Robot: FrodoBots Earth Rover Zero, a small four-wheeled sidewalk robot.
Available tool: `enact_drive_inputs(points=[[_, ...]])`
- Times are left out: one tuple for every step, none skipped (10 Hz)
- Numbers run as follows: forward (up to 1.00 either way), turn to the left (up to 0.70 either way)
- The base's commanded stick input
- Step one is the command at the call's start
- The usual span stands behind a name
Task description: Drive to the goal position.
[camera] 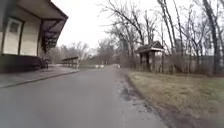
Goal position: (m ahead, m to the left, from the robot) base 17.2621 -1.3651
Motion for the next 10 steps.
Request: enact_drive_inputs(points=[[0.7, 0.0], [0.7, 0.0], [0.7, 0.0], [0.7, 0.0], [0.7, 0.0], [0.7, 0.0], [0.7, 0.0], [0.7, 0.0], [0.7, 0.0], [0.7, 0.0]])
